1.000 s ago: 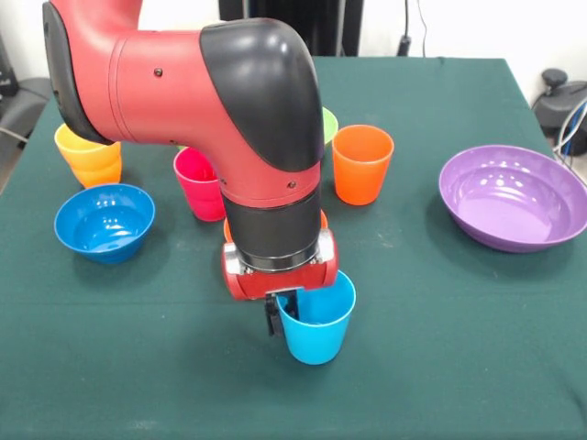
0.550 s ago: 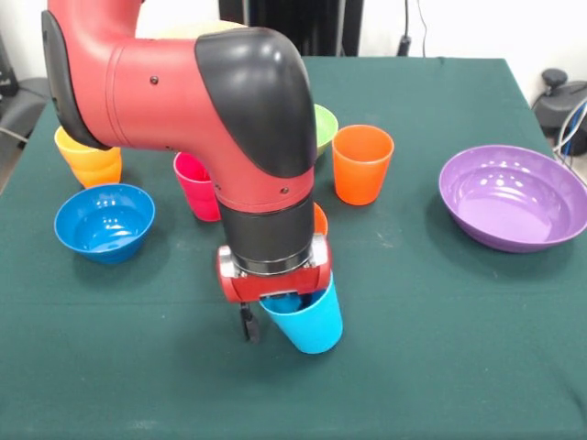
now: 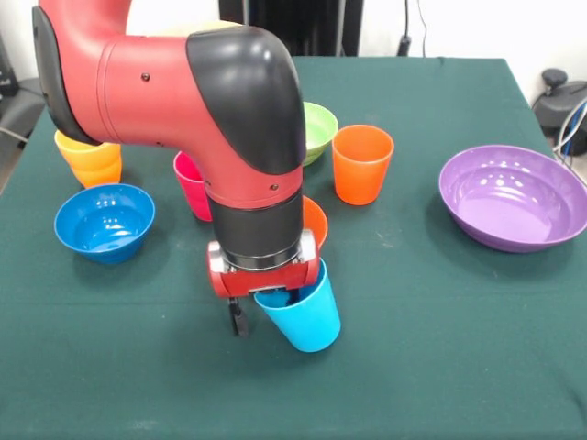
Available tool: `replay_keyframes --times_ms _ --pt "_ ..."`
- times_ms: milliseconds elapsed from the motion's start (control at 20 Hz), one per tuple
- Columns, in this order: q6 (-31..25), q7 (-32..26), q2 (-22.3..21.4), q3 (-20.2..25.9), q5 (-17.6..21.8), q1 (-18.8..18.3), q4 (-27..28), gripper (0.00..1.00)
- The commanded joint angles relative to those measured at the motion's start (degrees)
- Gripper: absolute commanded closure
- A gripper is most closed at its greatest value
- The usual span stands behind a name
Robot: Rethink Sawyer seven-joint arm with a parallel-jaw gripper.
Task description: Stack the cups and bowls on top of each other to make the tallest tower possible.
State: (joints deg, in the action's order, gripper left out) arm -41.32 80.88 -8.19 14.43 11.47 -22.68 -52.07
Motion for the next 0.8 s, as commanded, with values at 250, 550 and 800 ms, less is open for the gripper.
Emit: replay_keyframes --times_ms 250,550,800 --pt "-2.55 -8.33 -1.31 3.11 4.21 0.59 -6.36 0.00" --pt "-5.22 -5.71 -6.92 2.84 2.57 1.29 -11.35 0.00" --pt "-6.86 -3.77 -9.52 3.09 1.29 1.51 -14.13 0.00"
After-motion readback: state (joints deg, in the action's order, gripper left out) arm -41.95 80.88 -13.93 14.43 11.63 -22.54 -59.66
